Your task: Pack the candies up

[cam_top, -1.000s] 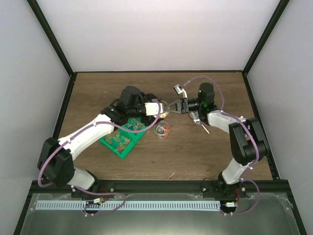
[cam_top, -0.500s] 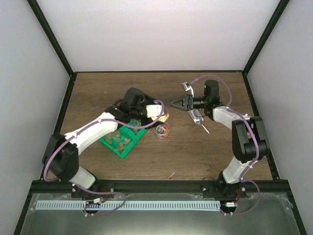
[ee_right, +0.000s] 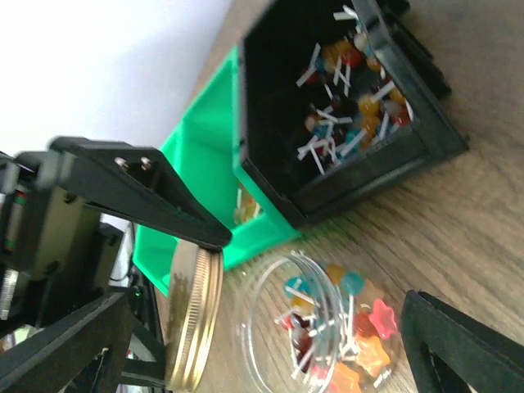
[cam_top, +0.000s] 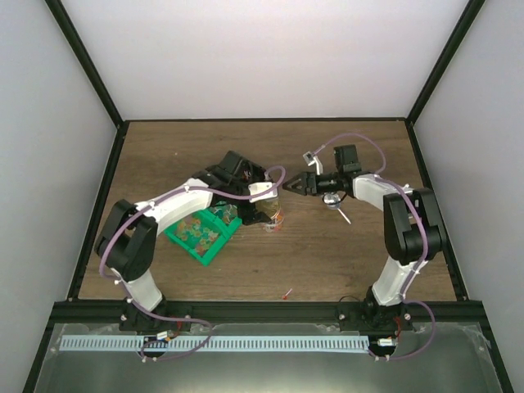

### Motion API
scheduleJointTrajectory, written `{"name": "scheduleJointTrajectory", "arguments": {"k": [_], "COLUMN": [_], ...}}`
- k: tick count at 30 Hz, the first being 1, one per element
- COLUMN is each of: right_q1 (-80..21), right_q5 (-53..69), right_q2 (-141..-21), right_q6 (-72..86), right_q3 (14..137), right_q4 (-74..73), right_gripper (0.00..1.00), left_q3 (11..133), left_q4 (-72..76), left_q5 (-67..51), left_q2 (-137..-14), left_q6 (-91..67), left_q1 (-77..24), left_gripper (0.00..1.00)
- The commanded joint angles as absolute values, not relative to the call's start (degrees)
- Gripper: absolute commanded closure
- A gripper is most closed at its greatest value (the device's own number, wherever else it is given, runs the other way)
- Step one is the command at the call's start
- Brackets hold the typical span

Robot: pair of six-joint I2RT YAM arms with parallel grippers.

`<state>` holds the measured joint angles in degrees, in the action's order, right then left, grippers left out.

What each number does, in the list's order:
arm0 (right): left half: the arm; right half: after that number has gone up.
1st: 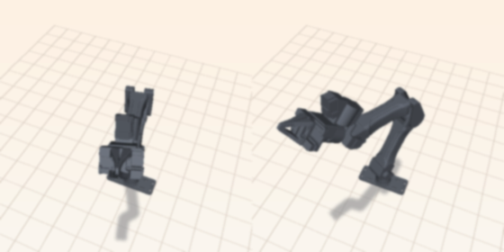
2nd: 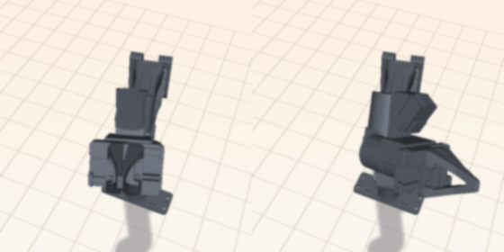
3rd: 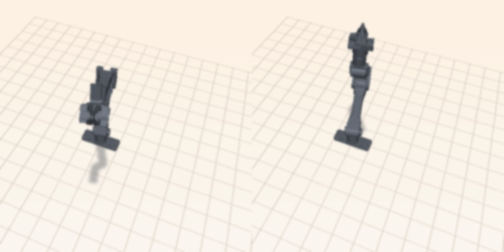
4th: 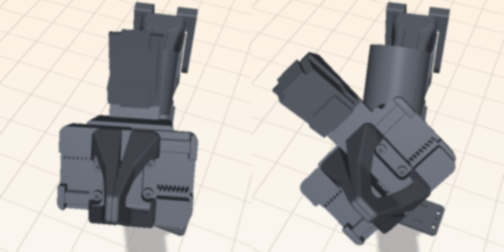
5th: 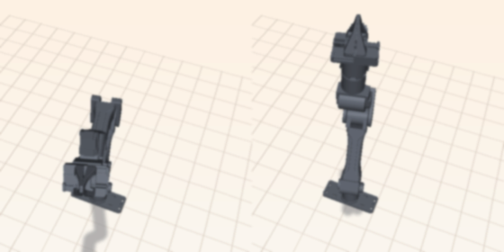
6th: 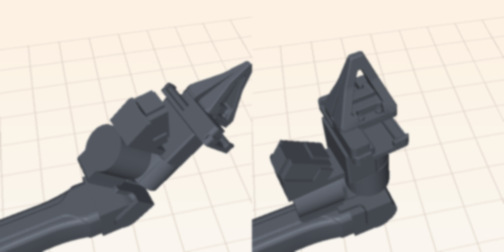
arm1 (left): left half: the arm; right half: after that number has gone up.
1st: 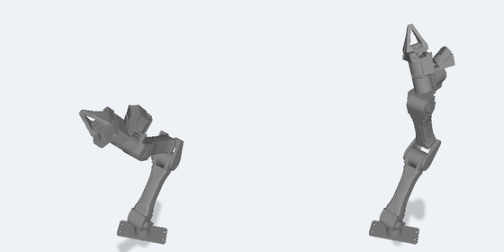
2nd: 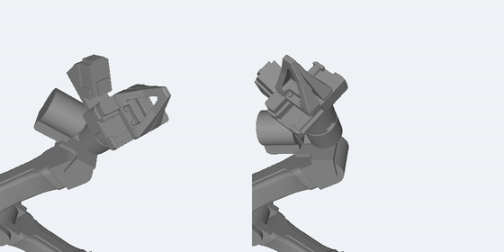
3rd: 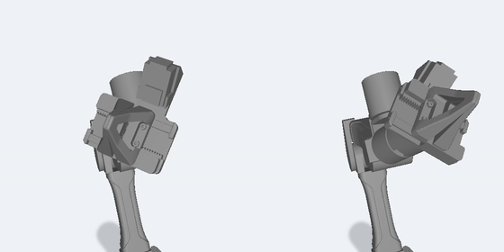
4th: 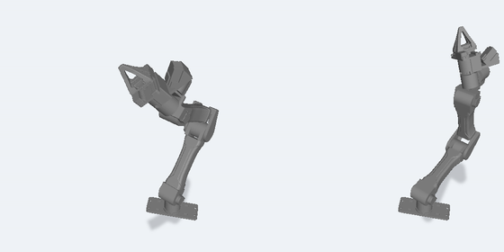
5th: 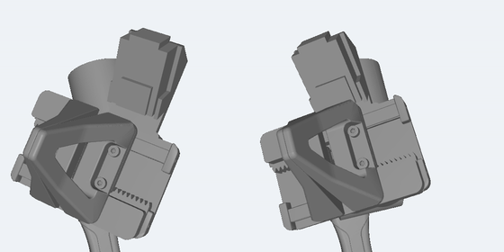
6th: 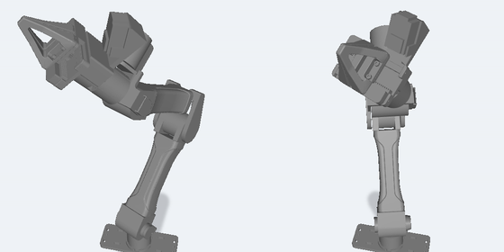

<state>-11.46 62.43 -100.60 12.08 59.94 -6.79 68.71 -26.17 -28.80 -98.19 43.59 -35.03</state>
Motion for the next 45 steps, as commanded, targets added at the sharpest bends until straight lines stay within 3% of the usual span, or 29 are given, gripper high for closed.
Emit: {"name": "scheduleJointTrajectory", "arguments": {"k": [1,31,40,45], "right_q1": [-13.36,-17.08,-17.18,-17.16], "right_q5": [58.36,56.23,56.17,56.89], "right_q2": [-102.56,-108.35,-109.11,-108.10], "right_q6": [7.34,3.89,3.65,3.23], "right_q3": [58.64,58.48,59.69,60.11], "right_q4": [-10.97,-13.64,-14.58,-15.37], "right_gripper": [0.08,0.20,0.20,0.15], "left_q3": [71.01,76.75,77.39,79.23], "left_q4": [-29.09,-30.76,-31.73,-35.28], "left_q5": [-31.51,-28.61,-29.69,-29.59], "left_q2": [-100.05,-109.00,-109.41,-108.73], "left_q6": [43.02,42.42,42.37,42.01], "left_q1": [-34.82,-36.17,-36.39,-36.30], "left_gripper": [0.14,0.14,0.14,0.15]}}
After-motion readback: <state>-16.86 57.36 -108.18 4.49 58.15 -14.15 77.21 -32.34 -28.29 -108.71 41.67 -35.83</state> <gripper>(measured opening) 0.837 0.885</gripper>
